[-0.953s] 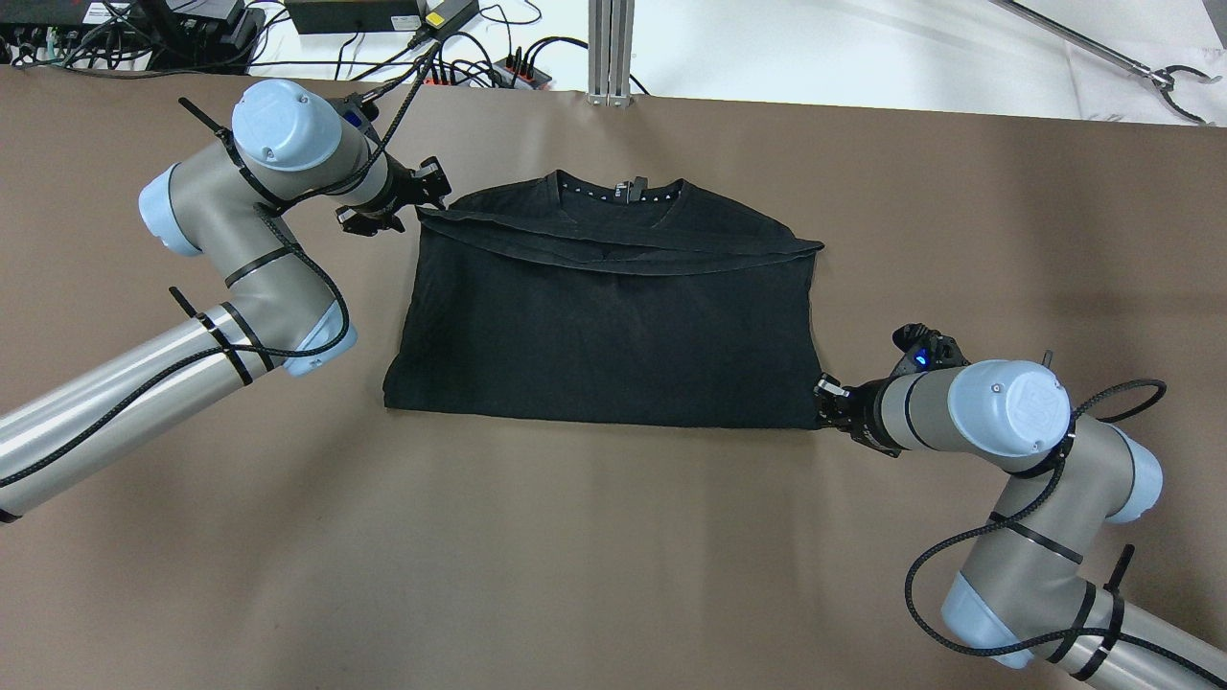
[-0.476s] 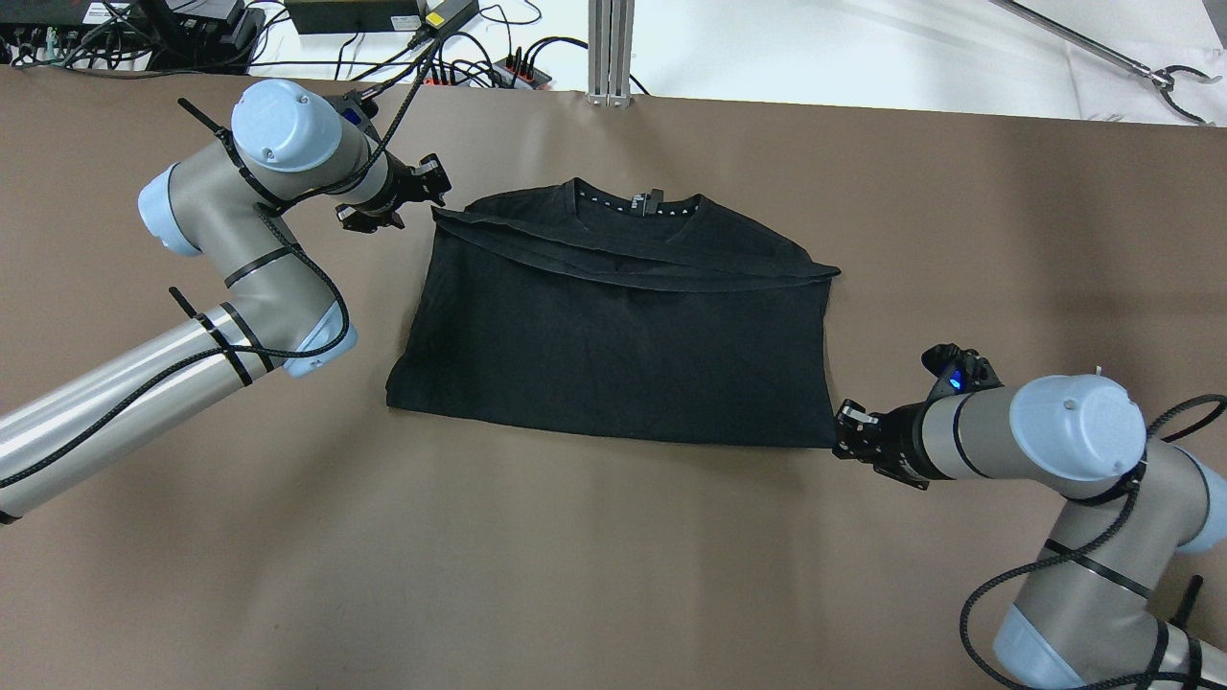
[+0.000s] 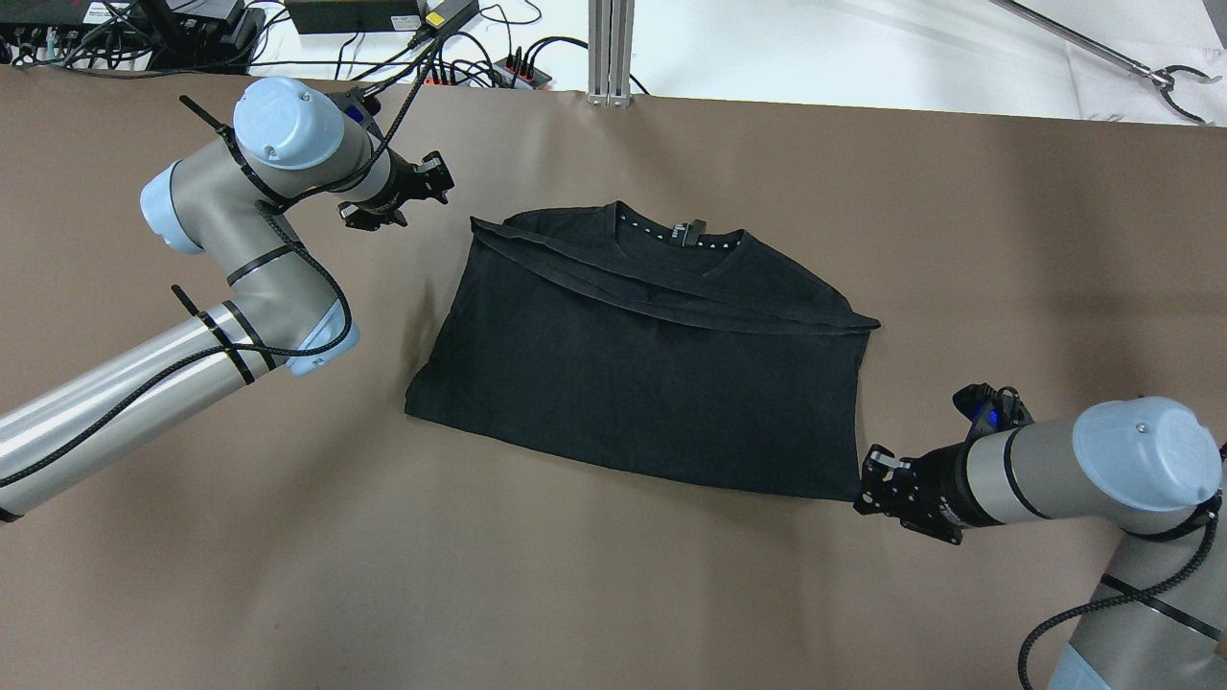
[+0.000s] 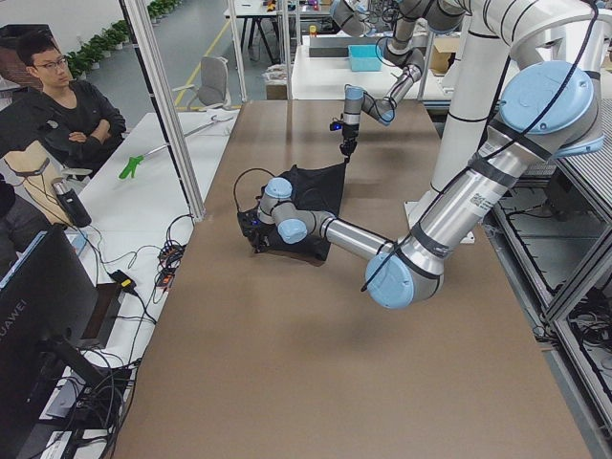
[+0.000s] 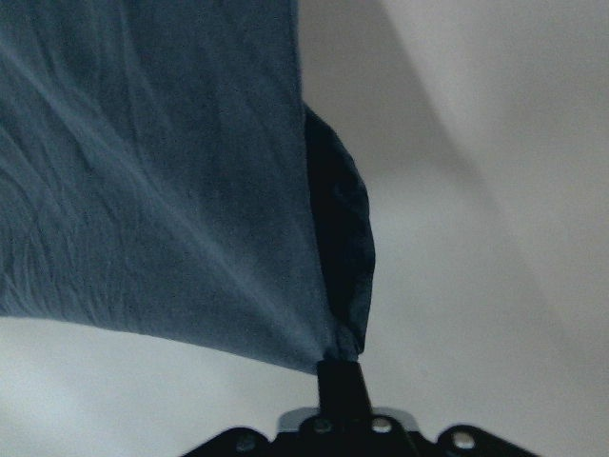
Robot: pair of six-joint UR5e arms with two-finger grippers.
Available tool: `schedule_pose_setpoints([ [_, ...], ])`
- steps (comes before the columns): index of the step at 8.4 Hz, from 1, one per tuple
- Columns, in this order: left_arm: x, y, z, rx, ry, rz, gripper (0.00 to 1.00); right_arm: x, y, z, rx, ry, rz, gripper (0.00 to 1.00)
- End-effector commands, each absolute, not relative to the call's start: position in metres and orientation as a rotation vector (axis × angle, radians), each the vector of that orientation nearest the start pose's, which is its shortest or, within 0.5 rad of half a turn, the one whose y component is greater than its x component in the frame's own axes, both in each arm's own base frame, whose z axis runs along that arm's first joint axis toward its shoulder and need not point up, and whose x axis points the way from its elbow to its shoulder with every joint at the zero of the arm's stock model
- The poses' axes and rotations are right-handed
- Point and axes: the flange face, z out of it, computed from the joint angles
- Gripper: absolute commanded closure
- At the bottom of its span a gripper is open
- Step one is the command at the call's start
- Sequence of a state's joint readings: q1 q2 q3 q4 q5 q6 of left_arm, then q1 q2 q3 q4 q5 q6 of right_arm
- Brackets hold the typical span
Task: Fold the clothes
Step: 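Drag the folded shirt toward the right arm with the right gripper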
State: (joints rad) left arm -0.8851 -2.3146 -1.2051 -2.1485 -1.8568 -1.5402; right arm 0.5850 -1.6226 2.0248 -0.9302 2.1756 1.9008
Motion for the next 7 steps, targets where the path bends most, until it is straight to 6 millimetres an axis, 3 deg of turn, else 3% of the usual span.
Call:
schedule_pose_setpoints([
  [1, 0.415, -0.672, 0.301, 0.195, 0.992, -0.646, 0.34, -0.344, -0.224, 0.362, -0.625, -1.049, 0.294, 1.00],
  [2, 0.415, -0.672, 0.298, 0.195, 0.997, -0.643, 0.34, -0.369, -0.185, 0.355, -0.717, -1.001, 0.249, 1.00],
  [3, 0.415, -0.672, 0.295, 0.196, 1.001, -0.641, 0.34, -0.394, -0.156, 0.340, -0.773, -0.987, 0.210, 0.74],
  [4, 0.424, -0.663, 0.289, 0.192, 1.013, -0.625, 0.34, -0.406, -0.143, 0.324, -0.798, -0.998, 0.206, 0.57],
  [5, 0.431, -0.651, 0.281, 0.190, 1.028, -0.606, 0.33, -0.414, -0.135, 0.317, -0.806, -1.005, 0.184, 0.05],
  [7, 0.417, -0.618, 0.260, 0.153, 1.021, -0.624, 0.31, -0.410, -0.162, 0.316, -0.767, -1.038, 0.241, 0.05],
])
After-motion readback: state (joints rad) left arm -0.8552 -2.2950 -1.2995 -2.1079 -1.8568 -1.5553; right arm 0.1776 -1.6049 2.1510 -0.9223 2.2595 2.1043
